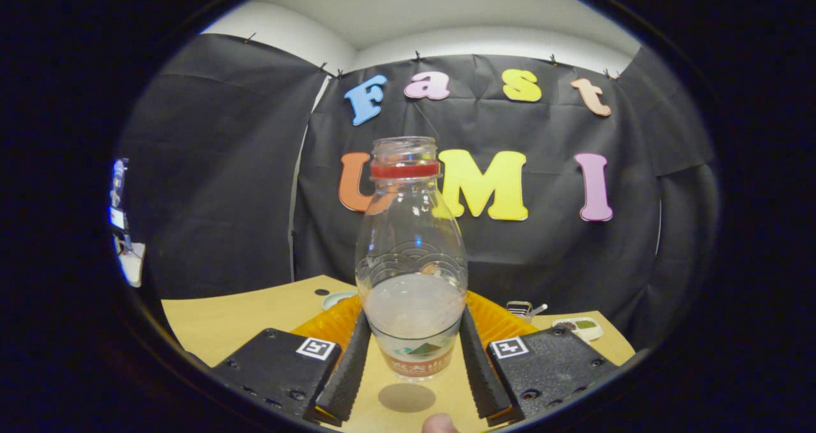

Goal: Take the bottle from table, then pour the juice into the cup, finally place the bottle on the coaster

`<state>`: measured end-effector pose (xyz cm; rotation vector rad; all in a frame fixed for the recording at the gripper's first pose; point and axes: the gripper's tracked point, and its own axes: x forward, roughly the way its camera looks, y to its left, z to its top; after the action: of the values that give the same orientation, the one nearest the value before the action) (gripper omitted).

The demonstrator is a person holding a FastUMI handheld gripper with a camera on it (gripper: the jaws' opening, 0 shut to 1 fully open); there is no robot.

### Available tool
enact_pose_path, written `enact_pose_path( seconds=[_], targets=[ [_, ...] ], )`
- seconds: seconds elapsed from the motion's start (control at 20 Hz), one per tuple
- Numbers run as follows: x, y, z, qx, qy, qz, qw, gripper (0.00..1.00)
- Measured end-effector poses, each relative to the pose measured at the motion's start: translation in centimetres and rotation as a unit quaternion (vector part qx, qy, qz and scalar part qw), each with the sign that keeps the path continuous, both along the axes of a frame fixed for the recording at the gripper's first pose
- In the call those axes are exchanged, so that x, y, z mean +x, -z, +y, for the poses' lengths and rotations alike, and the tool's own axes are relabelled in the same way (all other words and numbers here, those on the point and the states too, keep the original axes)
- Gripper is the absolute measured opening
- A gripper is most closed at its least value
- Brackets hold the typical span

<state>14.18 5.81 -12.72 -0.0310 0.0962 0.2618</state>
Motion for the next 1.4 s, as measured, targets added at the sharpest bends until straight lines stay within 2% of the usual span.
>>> enact_pose_path(
  seconds=[0.4,0.75,0.9,1.25,1.4],
  targets=[
    [2.9,8.8,0.6,0.017,0.009,0.063,0.998,0.74],
    [3.9,15.4,1.0,-0.006,0.011,0.103,0.995,0.75],
    [4.1,16.9,0.9,-0.017,0.013,0.107,0.994,0.75],
    [3.7,18.6,0.0,-0.003,0.019,0.121,0.992,0.76],
    [3.8,18.5,-0.3,0.0,0.023,0.119,0.993,0.8]
  ],
)
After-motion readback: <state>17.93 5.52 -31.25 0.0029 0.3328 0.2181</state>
